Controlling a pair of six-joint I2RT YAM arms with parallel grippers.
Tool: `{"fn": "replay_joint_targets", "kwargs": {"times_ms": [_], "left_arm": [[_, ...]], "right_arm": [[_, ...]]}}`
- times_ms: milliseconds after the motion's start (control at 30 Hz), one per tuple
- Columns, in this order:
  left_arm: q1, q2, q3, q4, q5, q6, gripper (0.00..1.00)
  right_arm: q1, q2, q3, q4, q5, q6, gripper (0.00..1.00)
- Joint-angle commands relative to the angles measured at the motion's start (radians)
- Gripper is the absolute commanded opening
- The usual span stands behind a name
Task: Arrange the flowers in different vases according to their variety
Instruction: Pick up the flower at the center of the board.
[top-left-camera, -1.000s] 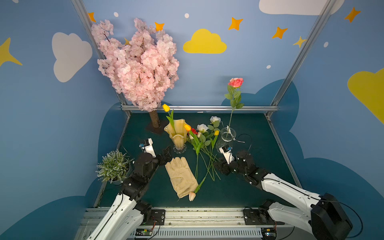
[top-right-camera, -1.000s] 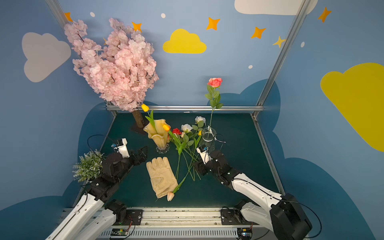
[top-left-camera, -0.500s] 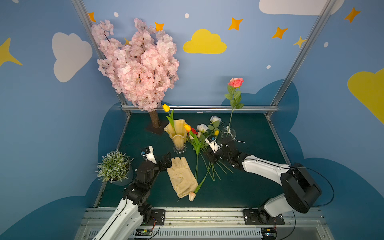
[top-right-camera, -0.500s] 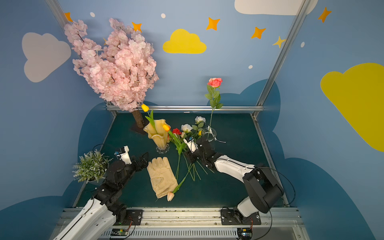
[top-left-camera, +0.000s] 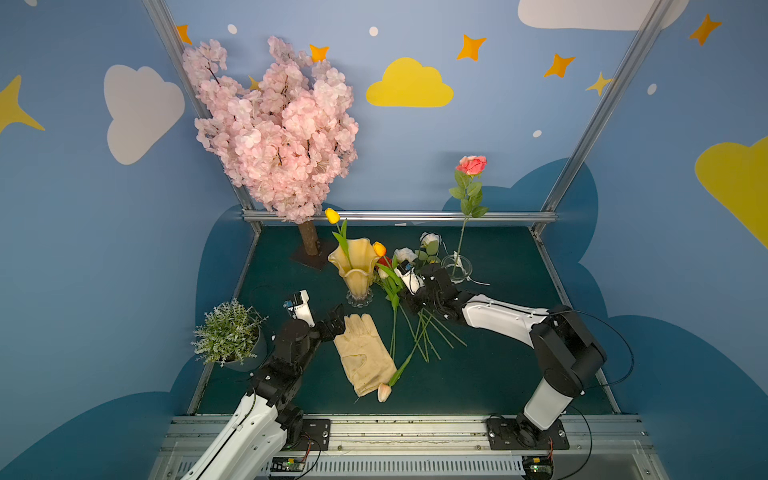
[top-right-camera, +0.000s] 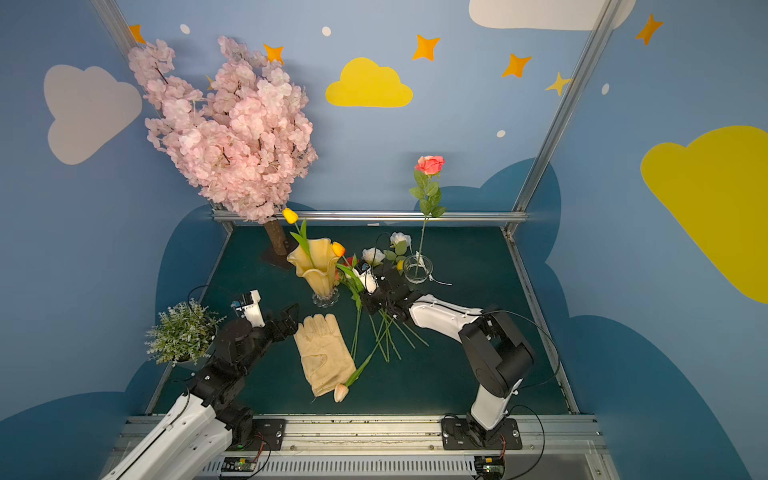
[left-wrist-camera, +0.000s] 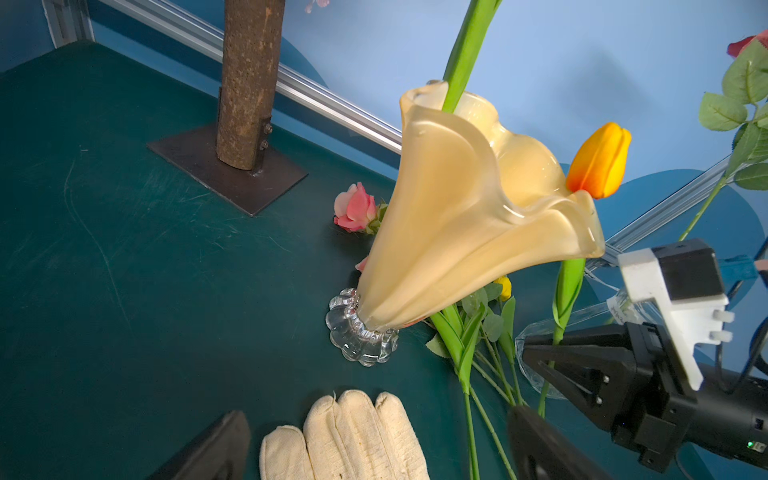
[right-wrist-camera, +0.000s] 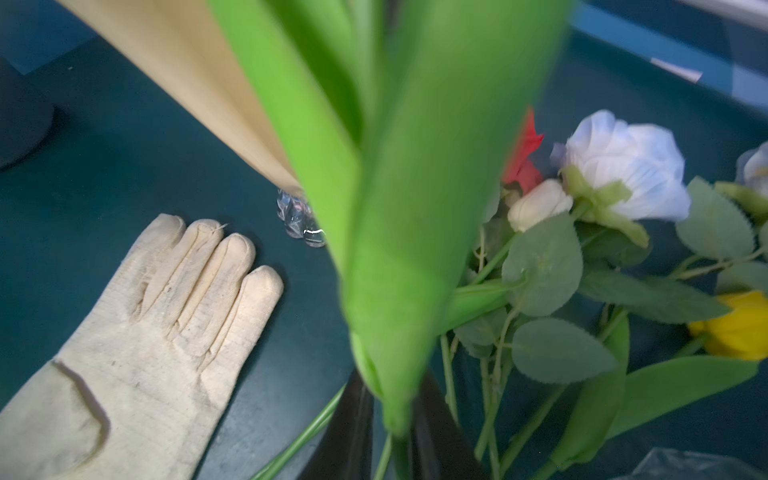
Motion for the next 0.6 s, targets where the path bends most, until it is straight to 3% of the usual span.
{"fn": "replay_joint_targets", "kwargs": {"times_ms": [0,100,233,567], "left_arm": [[-0.001,-0.012,0.027,0.016,0.007,0.018,1.0],[-0.002,-0.017,0.025,0.016,0.007,0.018,1.0],[-0.002,-0.018,0.023,0.017,0.006,0.02,1.0],[-0.001,-0.036,0.01,0.022,-0.004,0.016,1.0]], "right_arm": [[0.012,-0.003,0.033,-0.037,0.054,-0.017,0.26],[0.012,0.0,0.051,-0.074,0.065,-0.024,0.18],[0.024,-0.042,0.028,-0.065,0.079,-0.021,0.0],[0.063,-0.238,0.07,-0.08,0.092,-0.022,0.0]]}}
